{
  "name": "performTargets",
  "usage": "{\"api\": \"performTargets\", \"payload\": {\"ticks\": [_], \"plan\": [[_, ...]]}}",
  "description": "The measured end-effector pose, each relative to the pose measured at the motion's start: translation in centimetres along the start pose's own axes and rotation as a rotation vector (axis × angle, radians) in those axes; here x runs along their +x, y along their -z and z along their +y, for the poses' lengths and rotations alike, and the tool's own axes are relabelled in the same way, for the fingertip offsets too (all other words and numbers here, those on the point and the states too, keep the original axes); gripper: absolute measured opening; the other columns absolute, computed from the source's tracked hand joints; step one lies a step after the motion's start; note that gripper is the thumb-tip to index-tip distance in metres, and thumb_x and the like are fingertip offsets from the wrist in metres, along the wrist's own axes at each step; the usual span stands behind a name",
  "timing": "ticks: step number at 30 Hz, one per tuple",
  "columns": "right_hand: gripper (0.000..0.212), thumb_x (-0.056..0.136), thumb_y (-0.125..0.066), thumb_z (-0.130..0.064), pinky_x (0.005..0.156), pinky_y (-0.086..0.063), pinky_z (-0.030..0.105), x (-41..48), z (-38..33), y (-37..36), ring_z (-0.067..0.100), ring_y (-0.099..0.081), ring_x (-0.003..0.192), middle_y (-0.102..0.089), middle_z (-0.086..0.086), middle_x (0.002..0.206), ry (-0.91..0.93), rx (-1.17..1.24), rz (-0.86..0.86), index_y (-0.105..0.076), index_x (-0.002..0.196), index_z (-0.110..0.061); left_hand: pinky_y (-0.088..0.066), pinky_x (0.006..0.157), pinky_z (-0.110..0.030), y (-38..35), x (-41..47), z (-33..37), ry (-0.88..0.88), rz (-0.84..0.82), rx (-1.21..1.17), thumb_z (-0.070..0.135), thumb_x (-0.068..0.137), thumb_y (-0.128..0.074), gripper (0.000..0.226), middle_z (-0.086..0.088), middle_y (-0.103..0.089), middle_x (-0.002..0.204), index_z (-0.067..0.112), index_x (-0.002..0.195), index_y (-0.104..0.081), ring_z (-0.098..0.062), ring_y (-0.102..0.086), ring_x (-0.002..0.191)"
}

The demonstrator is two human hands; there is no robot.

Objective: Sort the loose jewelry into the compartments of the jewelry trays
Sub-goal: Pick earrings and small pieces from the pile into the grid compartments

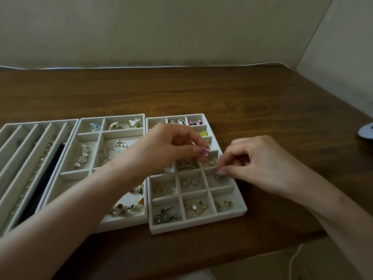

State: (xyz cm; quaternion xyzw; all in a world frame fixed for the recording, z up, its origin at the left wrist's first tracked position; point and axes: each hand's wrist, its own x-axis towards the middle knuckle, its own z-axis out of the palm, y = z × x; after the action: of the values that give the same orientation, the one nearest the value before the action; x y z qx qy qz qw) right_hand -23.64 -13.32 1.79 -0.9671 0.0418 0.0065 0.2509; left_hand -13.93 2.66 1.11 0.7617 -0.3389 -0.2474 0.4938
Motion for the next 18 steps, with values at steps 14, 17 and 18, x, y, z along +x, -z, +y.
{"api": "performTargets", "payload": {"ticks": [14,17,18], "plan": [[0.003,0.085,-0.064,-0.031,0.06,-0.032,0.014,-0.6,-0.8,-0.5,-0.001,-0.047,0.071,-0.05,-0.016,0.078,-0.007,-0.176,0.052,-0.064,0.085,-0.034,-0.042,0.055,-0.008,-0.4,0.3,-0.7,-0.1,0.072,0.244,0.023,0.076,-0.071,0.005,0.005,-0.066,0.071,0.026,0.078,-0.068,0.003,-0.056,0.06],[0.009,0.082,-0.067,-0.028,0.061,-0.039,0.014,-0.7,-0.5,0.5,-0.002,-0.053,0.073,-0.058,-0.016,0.079,-0.032,-0.016,0.054,-0.062,0.077,-0.032,-0.042,0.056,-0.008,-0.4,0.3,-0.6,-0.107,0.074,0.253,0.023,0.076,-0.071,0.007,0.007,-0.065,0.07,0.028,0.077,-0.067,0.003,-0.055,0.06],[0.01,0.081,-0.068,-0.026,0.061,-0.041,0.014,-0.7,-0.4,0.8,-0.003,-0.055,0.074,-0.06,-0.016,0.079,-0.041,0.04,0.058,-0.062,0.076,-0.032,-0.041,0.055,-0.008,-0.4,0.3,-0.6,-0.103,0.069,0.254,0.022,0.077,-0.07,0.008,0.009,-0.064,0.069,0.029,0.077,-0.066,0.004,-0.054,0.06]]}}
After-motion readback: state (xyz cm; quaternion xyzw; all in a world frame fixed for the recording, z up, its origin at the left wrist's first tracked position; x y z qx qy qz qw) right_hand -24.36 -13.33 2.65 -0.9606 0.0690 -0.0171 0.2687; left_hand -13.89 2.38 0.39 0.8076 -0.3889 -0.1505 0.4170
